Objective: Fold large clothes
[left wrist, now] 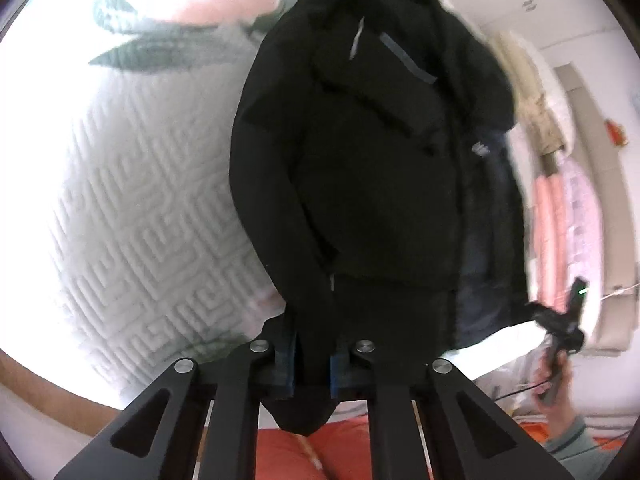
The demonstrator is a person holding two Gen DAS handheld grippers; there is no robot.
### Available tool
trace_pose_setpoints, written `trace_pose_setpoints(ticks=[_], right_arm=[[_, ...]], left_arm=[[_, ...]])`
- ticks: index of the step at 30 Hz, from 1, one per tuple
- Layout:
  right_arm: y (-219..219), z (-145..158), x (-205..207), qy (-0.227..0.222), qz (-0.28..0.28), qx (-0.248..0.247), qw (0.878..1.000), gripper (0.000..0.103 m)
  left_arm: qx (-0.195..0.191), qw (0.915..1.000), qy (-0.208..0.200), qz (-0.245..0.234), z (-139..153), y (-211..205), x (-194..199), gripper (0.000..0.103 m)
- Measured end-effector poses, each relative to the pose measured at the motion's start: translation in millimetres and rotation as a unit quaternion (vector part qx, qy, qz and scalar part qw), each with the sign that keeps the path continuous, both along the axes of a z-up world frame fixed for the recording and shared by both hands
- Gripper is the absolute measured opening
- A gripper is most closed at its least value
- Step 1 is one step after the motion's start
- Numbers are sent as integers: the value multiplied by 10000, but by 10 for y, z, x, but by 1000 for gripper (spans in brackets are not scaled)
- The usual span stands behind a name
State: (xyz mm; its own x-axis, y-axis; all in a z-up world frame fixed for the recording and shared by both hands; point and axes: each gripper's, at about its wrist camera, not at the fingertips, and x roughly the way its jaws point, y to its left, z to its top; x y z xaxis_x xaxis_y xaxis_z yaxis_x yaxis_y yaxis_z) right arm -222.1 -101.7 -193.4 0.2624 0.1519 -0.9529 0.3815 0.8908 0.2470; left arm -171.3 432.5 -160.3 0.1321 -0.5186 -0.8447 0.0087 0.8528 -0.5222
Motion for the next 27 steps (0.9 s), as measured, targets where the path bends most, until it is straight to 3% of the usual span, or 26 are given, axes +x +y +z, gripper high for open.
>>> trace_pose_setpoints(ticks=[2, 7, 14, 19, 22, 25, 27], right_arm=[[-14, 117, 6, -123, -43, 155, 9998, 13], [-96, 536, 127, -516, -142, 404, 9978, 12], [-206, 1202, 705, -931, -4, 868, 9919, 12], [-261, 1761, 1455, -1336, 418, 710, 9876, 12], [-454, 2073, 2042, -1602, 490, 806, 9826, 12], [-587, 2225, 2720, -1722, 592, 692, 9808, 12], [-608, 2129, 3243, -1715, 678, 660, 9806, 12]], left_arm=[[-341, 9992, -149, 132, 190, 63, 64, 10], [-706, 9956, -486, 391, 574, 53, 351, 10], [-866, 9855, -1373, 501, 1324, -108, 1093, 10], [-925, 9722, -2035, 700, 1843, -178, 1858, 10], [-923, 9661, -2226, 924, 2008, -240, 2401, 10], [-752, 9637, -2278, 1175, 1974, -303, 2952, 10], [-575, 9660, -2135, 1340, 1728, -353, 3367, 12]])
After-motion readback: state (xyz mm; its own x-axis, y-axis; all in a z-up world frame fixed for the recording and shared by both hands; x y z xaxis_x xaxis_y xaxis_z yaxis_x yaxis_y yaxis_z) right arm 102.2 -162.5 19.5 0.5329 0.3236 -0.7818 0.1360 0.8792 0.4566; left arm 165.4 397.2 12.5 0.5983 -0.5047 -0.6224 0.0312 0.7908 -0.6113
